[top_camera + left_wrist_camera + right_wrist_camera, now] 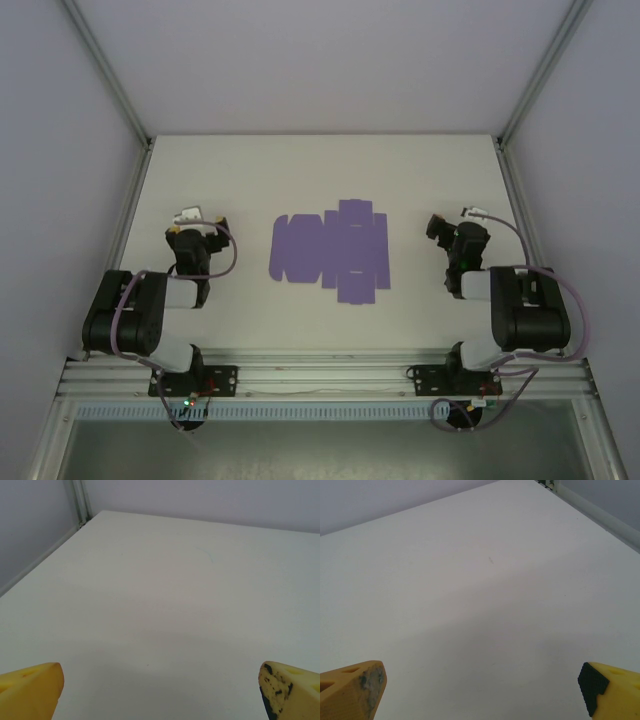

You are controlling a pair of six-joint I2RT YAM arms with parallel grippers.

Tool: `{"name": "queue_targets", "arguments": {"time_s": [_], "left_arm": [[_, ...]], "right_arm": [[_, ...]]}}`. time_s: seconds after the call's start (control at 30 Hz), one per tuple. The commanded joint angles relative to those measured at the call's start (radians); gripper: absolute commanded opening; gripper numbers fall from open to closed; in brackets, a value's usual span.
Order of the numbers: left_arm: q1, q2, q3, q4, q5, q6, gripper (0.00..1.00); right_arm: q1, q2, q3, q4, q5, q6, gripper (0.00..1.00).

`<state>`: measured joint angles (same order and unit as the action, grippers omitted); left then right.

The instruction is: Assemble paper box

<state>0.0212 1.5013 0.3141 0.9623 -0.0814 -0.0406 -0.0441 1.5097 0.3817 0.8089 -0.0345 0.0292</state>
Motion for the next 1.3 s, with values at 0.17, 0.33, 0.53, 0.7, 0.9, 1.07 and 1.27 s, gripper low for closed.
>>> {"name": "queue_targets", "arguments": {"time_s": [0.17,0.33,0.53,0.7,0.9,1.07,1.27], "left_arm": [[0.003,-0.173,0.083,-0.227,-0.072,-0.018,1.00],[0.001,-0.332,0.266,-0.671,-0.009,-0.183,1.00],[-0.041,-0.268,0.368,-0.844,0.238,-0.429,0.99],[-0.161,-0.081,0.489,-1.031,0.376,-0.484,1.00],[-0.217,0.154,0.547,-0.993,0.603,-0.547,1.00],[-0.234,0.223,0.581,-1.005,0.628,-0.534,1.00],[-0.239,0.252,0.599,-1.062,0.627,-0.486,1.00]], "right_arm": [[0.005,-0.141,0.112,-0.249,0.013,0.011,1.00],[0.014,-0.253,0.226,-0.491,0.047,0.109,1.00],[0.132,-0.261,0.391,-0.898,0.017,0.288,0.93],[0.228,-0.194,0.441,-1.113,-0.145,0.479,0.62],[0.337,-0.057,0.480,-1.116,-0.190,0.486,0.32],[0.343,0.098,0.534,-1.110,-0.278,0.492,0.17],[0.353,0.214,0.556,-1.078,-0.298,0.492,0.13]]}}
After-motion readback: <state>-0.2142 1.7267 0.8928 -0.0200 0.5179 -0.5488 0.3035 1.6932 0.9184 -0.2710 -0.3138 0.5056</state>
